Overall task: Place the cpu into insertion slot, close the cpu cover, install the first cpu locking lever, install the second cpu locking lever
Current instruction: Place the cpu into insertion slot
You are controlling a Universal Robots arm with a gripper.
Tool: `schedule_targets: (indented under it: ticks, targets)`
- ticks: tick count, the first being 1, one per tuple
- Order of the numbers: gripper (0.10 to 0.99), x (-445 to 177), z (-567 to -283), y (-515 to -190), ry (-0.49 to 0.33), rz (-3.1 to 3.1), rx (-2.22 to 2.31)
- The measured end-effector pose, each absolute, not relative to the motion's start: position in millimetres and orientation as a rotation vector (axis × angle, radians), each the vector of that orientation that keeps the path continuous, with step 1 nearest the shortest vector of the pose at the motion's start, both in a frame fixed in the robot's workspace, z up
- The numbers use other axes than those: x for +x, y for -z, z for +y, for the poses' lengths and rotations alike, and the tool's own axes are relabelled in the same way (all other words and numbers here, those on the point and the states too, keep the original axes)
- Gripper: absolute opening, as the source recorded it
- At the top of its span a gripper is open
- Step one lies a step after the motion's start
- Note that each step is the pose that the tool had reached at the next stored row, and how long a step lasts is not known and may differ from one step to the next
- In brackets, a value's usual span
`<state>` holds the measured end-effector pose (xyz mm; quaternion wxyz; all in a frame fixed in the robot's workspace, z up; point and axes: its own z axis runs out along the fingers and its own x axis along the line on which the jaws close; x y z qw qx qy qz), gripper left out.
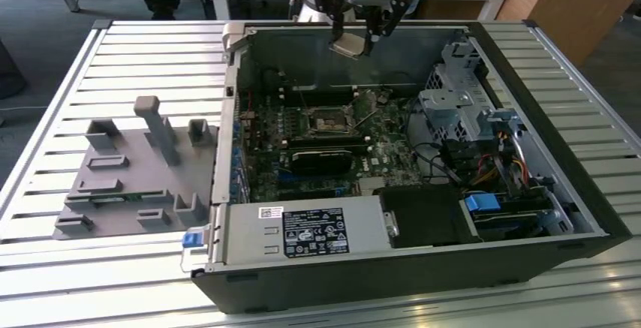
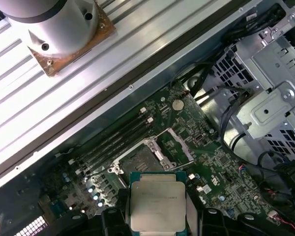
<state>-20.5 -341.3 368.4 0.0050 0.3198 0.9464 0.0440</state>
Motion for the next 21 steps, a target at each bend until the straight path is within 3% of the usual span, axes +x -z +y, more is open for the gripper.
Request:
schedule_targets:
  ticks: [21]
  targets:
    - [0.537, -20.5, -341.1, -367.9, -0.136, 2.863, 1.244]
